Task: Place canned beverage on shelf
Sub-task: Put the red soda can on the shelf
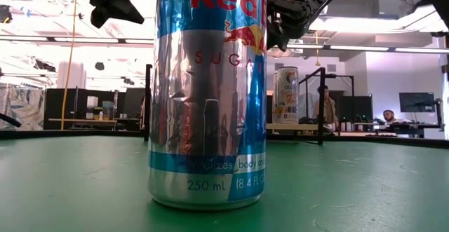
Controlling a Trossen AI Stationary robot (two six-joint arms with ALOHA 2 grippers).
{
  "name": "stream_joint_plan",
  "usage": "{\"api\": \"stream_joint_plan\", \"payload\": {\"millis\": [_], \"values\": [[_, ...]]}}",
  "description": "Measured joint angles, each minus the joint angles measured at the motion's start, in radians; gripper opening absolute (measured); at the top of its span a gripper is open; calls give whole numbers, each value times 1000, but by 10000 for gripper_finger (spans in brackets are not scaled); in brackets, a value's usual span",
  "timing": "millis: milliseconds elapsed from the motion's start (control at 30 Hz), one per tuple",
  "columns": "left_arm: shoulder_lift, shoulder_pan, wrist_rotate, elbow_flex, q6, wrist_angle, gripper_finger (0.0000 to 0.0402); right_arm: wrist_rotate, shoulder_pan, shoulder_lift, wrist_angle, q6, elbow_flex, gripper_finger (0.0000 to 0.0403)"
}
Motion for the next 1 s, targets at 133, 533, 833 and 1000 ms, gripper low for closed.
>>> {"api": "stream_joint_plan", "payload": {"millis": [133, 533, 833, 1000], "values": [[0, 0, 0, 0, -2, 0, 0, -14, -15, 1, 30, 0, -1, 15], [0, 0, 0, 0, -20, 0, 0, -25, -21, 2, 11, -23, -1, 15], [2, 0, 0, 0, -42, 2, 0, -46, -23, 2, 74, -24, -1, 15], [21, 0, 0, -1, -45, 11, 0, -65, -23, 2, 67, -36, -1, 15]]}}
